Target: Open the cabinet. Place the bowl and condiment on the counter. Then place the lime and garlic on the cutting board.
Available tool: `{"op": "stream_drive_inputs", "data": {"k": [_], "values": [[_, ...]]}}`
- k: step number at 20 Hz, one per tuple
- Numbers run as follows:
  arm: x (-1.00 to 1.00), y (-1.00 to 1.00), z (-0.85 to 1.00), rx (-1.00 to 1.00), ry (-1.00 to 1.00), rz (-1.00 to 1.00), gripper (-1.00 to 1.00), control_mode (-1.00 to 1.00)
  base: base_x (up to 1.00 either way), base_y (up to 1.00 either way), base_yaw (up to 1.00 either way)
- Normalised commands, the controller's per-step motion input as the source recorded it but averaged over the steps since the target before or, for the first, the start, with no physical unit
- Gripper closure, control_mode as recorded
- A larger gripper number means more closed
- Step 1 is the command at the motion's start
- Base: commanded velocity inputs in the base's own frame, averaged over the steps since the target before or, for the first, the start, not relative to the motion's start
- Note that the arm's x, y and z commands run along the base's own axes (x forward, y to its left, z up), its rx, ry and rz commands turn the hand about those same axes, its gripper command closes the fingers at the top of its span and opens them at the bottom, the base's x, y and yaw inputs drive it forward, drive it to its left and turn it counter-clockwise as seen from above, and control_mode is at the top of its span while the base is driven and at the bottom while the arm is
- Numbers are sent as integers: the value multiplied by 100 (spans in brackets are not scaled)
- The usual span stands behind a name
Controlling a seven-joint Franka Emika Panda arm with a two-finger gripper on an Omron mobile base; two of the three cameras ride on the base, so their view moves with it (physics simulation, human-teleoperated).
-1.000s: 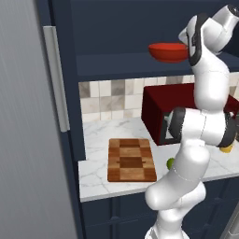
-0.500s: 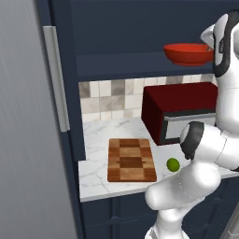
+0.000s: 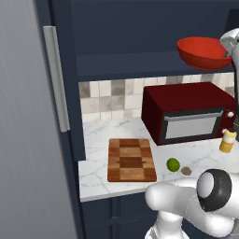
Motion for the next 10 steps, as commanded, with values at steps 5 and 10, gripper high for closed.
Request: {"op": "stream_drive_inputs", "data": {"k": [5, 10], "values": [[-100, 46, 8, 0, -17, -12, 100, -100, 0, 0, 0], [-100, 31, 21, 0, -12, -8, 100, -100, 0, 0, 0]]}}
